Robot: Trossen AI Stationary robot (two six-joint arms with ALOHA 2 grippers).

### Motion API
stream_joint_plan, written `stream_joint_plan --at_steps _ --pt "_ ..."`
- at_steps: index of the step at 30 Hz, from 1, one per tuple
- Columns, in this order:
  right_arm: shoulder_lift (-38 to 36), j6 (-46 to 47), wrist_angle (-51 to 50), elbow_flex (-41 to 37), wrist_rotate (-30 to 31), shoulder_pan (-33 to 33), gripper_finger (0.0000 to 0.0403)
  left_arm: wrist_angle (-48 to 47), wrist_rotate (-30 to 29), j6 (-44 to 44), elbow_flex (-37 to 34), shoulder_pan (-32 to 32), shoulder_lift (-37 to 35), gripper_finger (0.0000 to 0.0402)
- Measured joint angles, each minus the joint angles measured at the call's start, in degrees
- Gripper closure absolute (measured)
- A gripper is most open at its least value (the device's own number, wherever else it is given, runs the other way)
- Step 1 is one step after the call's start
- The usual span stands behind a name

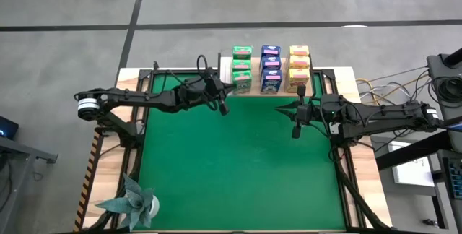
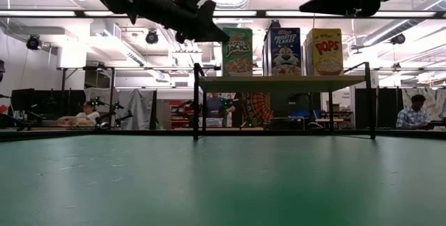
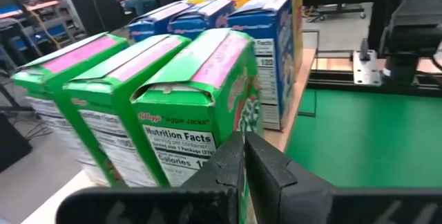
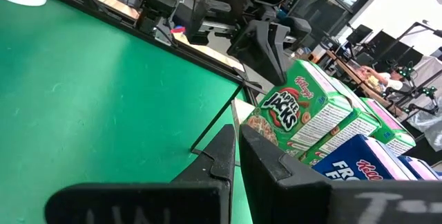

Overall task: Stack cereal on shelf
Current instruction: Return to Home Position

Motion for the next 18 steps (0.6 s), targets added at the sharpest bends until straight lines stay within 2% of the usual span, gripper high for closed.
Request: stream_joint_plan --at_steps 18 --pt "0.0 0.0 0.0 0.0 0.0 0.0 0.039 -0.1 -1.2 0.3 0.0 0.1 0.0 0.0402"
